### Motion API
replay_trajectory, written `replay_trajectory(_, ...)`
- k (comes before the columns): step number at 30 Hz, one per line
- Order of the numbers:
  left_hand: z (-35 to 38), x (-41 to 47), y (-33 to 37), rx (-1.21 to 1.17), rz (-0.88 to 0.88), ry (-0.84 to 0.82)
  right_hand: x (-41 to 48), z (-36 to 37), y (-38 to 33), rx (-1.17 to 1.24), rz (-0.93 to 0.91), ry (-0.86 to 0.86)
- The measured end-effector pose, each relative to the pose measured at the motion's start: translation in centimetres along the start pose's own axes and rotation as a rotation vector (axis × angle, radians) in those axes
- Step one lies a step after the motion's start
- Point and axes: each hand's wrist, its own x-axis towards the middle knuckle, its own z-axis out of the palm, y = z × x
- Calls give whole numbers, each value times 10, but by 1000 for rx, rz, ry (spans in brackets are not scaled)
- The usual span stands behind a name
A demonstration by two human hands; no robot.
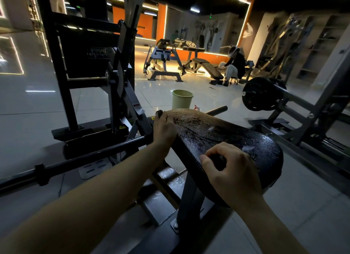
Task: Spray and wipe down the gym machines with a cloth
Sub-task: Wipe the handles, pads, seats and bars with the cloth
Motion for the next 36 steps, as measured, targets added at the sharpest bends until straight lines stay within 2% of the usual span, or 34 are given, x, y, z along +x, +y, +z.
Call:
replay_trajectory(3,-15,20,18,2,-21,-136,0,1,0,-10,-1,12)
replay_trajectory(5,-22,22,31,-1,-24,-164,-1,0,-1,-21,-1,21)
replay_trajectory(8,-26,27,28,-18,-140,-101,-1,-1,-2,-33,3,21)
replay_trajectory(11,-24,11,24,-180,-222,-56,-1,-1,-3,-32,11,22)
replay_trajectory(13,-20,-3,18,-186,-181,-29,-1,-1,-3,-27,13,13)
replay_trajectory(16,-18,-22,-5,-150,-12,-3,0,-2,-3,-16,16,4)
replay_trajectory(19,-19,-16,-17,-26,111,6,0,-2,-3,-20,12,3)
replay_trajectory(24,-23,32,2,138,143,-141,0,-1,-1,-15,5,14)
replay_trajectory(28,-27,37,13,379,236,-227,-1,-2,-1,-3,-4,21)
replay_trajectory(33,-28,9,12,449,363,-293,-1,-2,-3,-21,-3,32)
replay_trajectory(36,-26,-21,5,404,413,-424,-3,-4,-2,18,7,42)
